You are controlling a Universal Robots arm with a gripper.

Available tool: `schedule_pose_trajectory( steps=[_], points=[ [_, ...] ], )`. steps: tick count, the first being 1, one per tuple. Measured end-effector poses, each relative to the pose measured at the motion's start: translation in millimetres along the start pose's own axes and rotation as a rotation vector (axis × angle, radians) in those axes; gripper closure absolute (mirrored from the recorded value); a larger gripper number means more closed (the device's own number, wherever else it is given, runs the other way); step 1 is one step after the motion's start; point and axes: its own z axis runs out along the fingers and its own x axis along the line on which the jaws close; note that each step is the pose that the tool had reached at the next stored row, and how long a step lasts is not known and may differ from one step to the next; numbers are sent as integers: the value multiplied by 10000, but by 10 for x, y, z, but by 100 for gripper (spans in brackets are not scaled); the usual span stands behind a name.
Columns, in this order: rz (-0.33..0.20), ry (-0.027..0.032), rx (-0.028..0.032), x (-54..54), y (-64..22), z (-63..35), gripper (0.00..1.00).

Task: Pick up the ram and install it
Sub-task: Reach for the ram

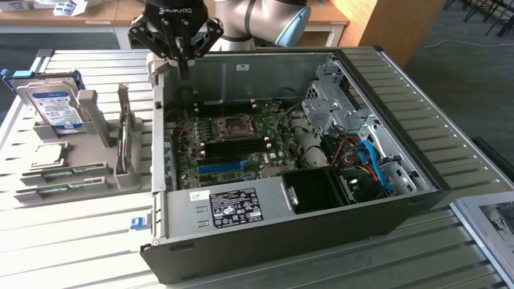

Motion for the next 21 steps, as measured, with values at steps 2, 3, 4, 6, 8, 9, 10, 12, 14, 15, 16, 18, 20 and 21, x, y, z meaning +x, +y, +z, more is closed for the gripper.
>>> schedule_pose_trajectory(
  steps=[2,3,4,6,8,9,10,12,14,15,16,18,20,21],
  points=[
    [0,1,0,37,-3,1,90],
    [1,1,0,59,-4,1,90],
    [1,1,0,84,-6,1,90],
    [1,1,1,135,-10,0,90],
    [0,0,-1,188,-14,0,90],
    [0,1,1,216,-16,-1,90],
    [1,1,0,245,-18,-2,90],
    [1,1,0,314,-23,-3,90],
    [-1,1,0,388,-29,-5,90],
    [1,1,0,425,-32,-5,90],
    [2,1,0,459,-34,-6,90],
    [0,1,1,525,-39,-7,90],
    [-1,1,0,590,-44,-8,90],
    [1,0,-1,623,-47,-8,90]
  ],
)
